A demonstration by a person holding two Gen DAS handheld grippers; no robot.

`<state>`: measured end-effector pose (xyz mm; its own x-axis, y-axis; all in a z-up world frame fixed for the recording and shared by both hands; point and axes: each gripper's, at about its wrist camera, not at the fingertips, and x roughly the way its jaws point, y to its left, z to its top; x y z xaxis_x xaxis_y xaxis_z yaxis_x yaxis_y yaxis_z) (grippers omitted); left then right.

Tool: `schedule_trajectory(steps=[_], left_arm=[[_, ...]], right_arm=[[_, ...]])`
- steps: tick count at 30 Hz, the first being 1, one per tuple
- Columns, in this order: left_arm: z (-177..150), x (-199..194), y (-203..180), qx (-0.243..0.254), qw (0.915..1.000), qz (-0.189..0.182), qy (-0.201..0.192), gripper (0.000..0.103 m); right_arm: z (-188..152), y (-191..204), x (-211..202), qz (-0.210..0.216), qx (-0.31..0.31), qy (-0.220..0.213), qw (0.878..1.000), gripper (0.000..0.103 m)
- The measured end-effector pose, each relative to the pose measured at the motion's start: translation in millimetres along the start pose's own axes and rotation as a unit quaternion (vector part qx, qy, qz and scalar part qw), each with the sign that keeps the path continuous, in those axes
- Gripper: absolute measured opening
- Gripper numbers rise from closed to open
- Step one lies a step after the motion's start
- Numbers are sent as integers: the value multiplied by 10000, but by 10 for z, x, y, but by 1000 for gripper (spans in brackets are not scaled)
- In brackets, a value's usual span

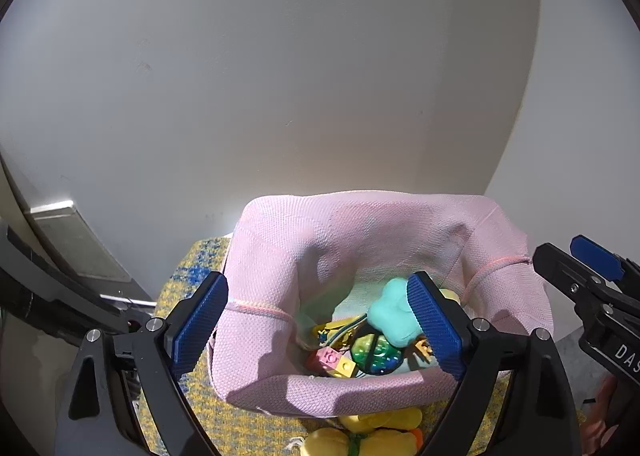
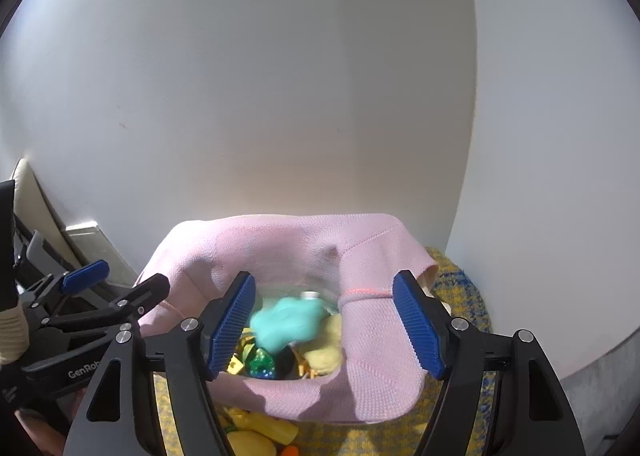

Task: Organize objects
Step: 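Open both grippers to drop the blocks and teal plush into the crate, then withdraw both tools from the crate toward the yellow duck and cup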

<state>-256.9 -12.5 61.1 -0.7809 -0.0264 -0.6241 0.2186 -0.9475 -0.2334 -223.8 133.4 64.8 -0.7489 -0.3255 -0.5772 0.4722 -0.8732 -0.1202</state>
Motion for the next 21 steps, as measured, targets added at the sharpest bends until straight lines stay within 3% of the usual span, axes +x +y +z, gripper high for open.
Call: schedule_trajectory(steps=[11,14,21], left_arm=[[-70,-388,88,-99,9998,2,-178,97],[-135,-528,123,-144,9996,6,-246,103],[-382,-686,168,-211,9996,-35,-209,103]], right_arm=[[-31,3,-326,-53,-41,-138,9999,74],[-76,41,-473,-82,-75,-193,9998,80],[-305,109,-695,-292,-153,-275,9991,91]])
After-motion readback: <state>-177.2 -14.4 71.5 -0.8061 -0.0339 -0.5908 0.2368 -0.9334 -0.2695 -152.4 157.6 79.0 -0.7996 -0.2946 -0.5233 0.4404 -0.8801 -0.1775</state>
